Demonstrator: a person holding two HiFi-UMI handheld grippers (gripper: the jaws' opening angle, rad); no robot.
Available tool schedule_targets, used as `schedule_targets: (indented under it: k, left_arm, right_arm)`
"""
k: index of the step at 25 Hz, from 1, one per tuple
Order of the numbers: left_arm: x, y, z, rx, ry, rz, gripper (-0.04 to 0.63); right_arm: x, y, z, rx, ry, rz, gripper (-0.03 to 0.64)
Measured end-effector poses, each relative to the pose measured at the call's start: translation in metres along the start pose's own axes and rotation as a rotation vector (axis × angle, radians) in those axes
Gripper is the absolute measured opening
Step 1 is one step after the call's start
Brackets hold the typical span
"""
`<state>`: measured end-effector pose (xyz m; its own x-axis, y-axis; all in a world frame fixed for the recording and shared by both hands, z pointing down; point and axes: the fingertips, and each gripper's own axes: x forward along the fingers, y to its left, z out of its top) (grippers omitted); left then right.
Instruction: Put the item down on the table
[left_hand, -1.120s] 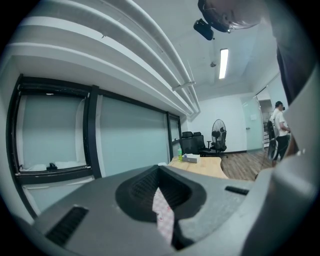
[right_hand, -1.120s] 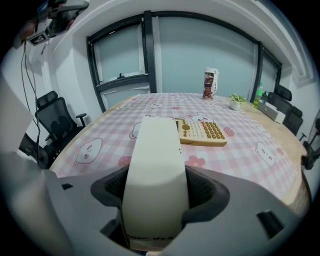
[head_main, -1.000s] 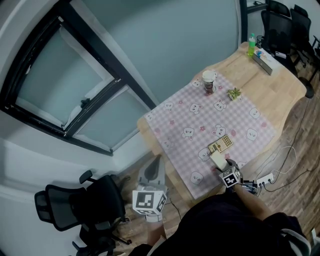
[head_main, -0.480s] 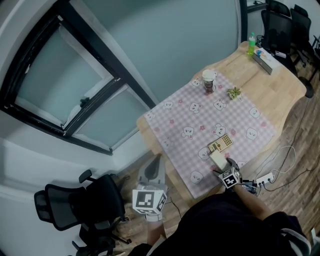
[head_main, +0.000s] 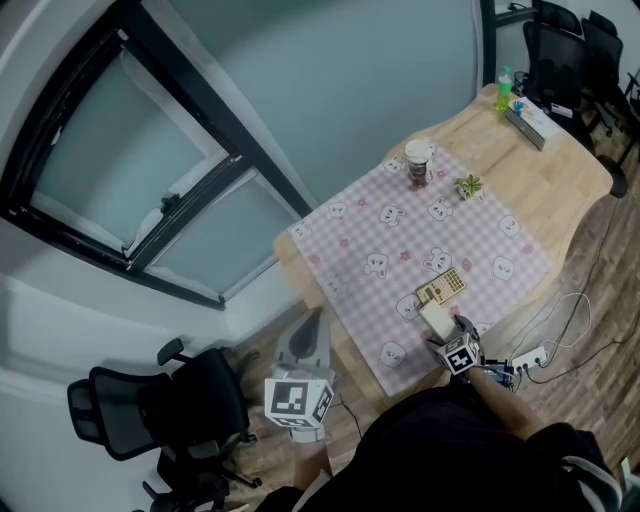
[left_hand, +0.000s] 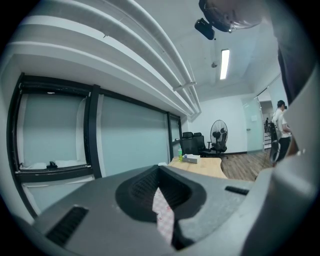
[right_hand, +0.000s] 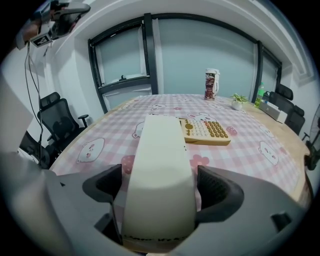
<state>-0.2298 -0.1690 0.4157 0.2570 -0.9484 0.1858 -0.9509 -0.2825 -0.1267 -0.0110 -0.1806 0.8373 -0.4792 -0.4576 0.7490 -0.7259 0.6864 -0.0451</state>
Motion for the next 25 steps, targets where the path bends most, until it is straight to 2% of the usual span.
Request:
schedule_targets:
  k: [6,12,17,21,25]
  left_arm:
    - [-0.004,0.0,0.0,0.001,-0.002,0.003,0.0]
    - [-0.007,-0.001,-0.001,0.001,-0.004,0.01,0.0]
    - [-0.01,-0.003,-0.002,-0.007,-0.004,0.009,0.0]
    - [-0.014,-0.007,-0.001,-0.008,-0.009,0.005,0.0]
    - [-0.016,-0.012,0.0,-0.008,-0.013,0.001,0.0]
  right_arm:
    - [-0.008,-0.002,0.018,0.003,-0.048,0.0,0.452]
    - [-0.043,-0.008,0.072,0.017,-0.212,-0.02,0.451]
    - [-0.112,-0.037,0.152,0.048,-0.437,-0.111,0.451]
    - [-0.198,-0.059,0.225,-0.015,-0.604,-0.209,0.451]
    - [-0.298,-0.058,0.289,-0.06,-0.838,-0.259,0.451]
